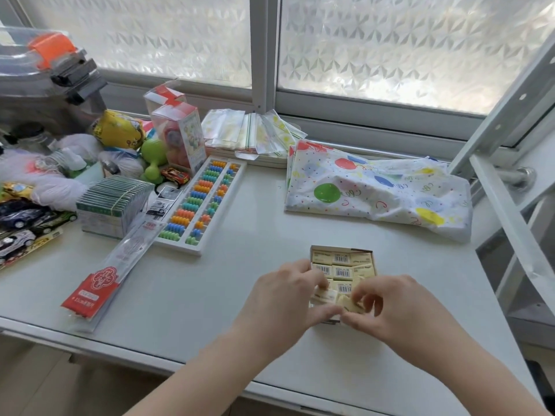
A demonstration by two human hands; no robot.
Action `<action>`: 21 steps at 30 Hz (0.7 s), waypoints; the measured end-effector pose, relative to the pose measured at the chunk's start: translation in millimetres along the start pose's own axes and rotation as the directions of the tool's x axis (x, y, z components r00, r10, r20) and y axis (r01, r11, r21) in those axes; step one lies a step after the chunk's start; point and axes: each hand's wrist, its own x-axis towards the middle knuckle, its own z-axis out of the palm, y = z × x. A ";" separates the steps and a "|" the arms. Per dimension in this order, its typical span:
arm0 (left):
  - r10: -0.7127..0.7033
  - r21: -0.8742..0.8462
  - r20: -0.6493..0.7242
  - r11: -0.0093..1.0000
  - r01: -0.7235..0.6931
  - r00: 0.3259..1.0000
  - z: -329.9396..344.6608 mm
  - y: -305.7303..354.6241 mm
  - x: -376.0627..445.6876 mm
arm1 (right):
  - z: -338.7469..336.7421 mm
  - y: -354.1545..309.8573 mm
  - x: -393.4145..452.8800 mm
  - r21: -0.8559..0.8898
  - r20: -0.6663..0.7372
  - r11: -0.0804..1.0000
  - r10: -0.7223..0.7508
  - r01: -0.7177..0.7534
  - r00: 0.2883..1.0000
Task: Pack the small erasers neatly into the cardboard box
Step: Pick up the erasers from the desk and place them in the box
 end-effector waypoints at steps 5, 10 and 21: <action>0.041 0.041 -0.042 0.998 -0.040 0.998 23.1 -2.4 5.4 | 7.9 13.9 -0.1 0.095 0.029 0.994 0.056 -0.059 0.998; 0.055 0.033 0.034 0.998 -0.057 0.998 16.7 -8.6 1.2 | 9.8 15.9 -2.5 0.094 0.049 0.994 0.043 -0.047 0.998; -0.205 0.075 0.035 0.977 0.202 0.978 -13.3 -41.7 -9.0 | -1.7 8.3 -10.6 -0.089 -0.053 0.995 0.031 -0.035 0.998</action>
